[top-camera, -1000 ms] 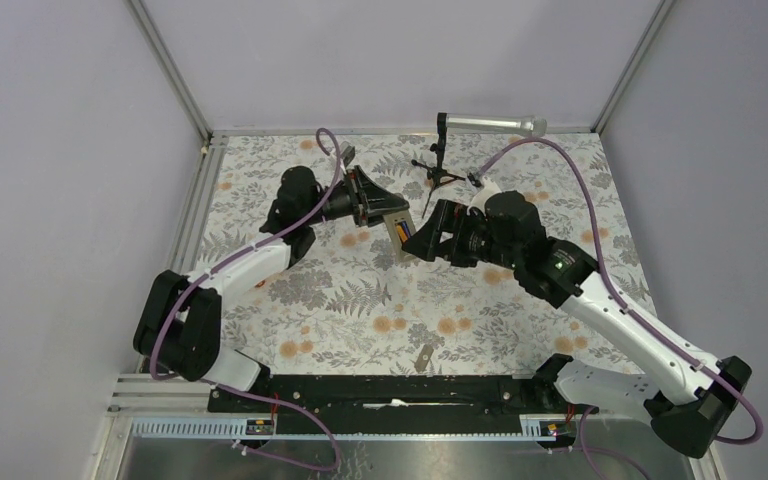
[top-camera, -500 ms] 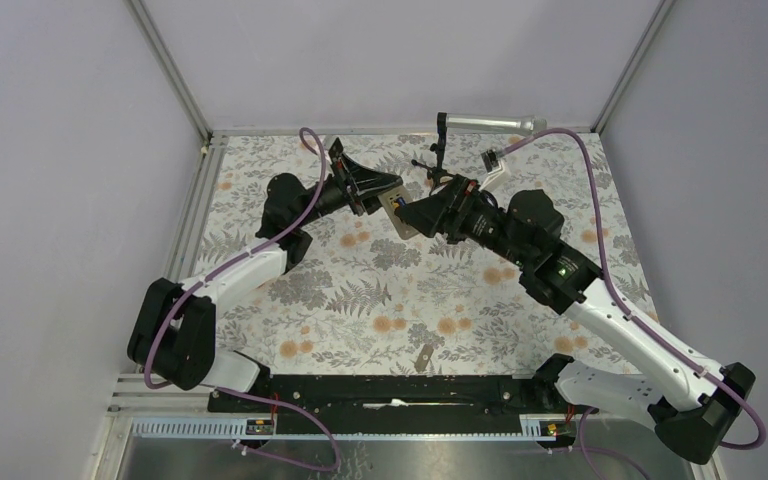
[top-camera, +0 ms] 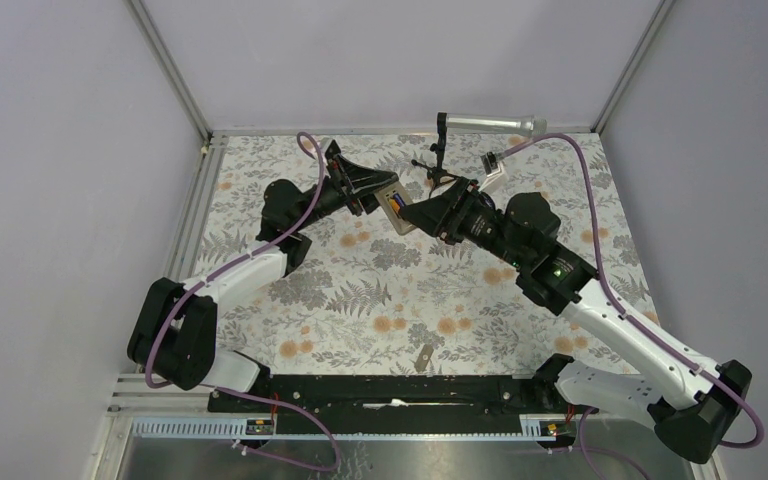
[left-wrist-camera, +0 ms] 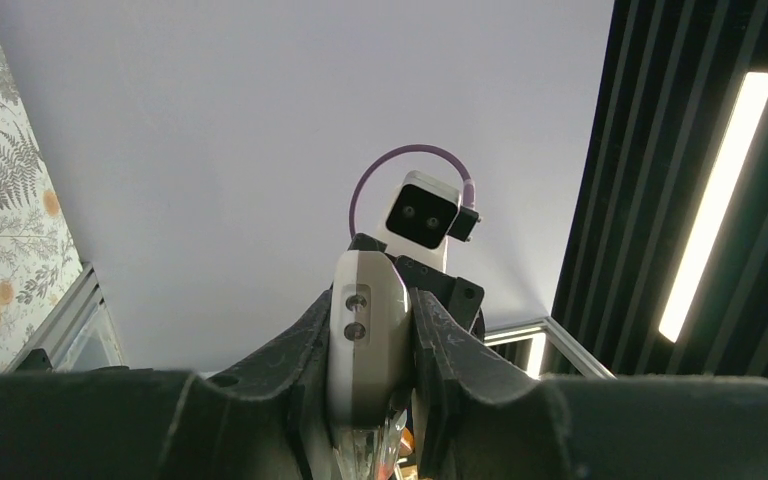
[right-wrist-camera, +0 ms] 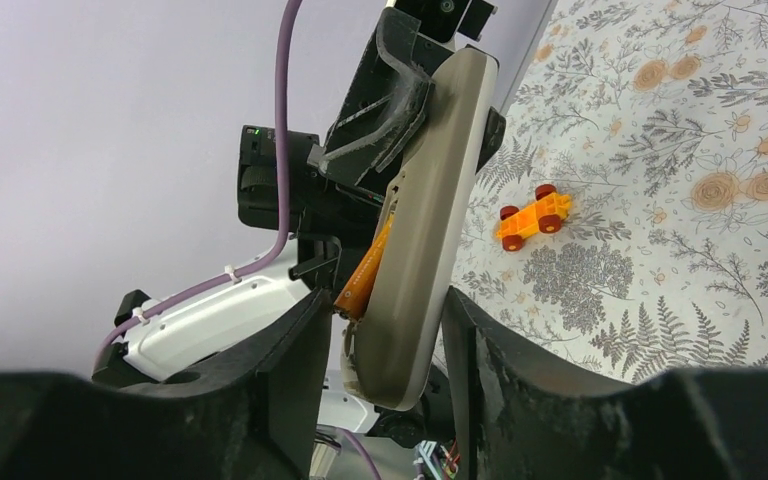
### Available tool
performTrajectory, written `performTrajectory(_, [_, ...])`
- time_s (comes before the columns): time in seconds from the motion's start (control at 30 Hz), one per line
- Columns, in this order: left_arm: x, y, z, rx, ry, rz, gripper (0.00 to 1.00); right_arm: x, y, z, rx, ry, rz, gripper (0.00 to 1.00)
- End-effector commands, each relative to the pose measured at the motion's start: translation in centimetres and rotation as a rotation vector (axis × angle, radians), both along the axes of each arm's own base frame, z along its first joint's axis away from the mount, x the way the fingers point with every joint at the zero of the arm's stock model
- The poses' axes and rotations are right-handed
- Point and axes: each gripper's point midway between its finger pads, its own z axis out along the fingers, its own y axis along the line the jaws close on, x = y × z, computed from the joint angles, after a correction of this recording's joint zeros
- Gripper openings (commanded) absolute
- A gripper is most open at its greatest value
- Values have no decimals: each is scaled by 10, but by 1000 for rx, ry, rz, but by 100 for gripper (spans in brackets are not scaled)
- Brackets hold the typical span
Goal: Load the batteries into the remote control
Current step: Load the battery into the remote control.
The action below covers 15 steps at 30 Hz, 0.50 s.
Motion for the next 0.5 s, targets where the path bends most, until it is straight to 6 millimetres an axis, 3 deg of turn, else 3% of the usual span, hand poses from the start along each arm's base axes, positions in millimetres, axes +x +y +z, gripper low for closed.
performTrajectory(0.0, [-7, 8, 24, -69, -72, 22, 0, 0, 4, 13, 36, -22, 16, 50])
performTrajectory(0.47, [-22, 3, 51, -75, -154, -18, 0, 2, 17, -1, 1, 28, 61, 43])
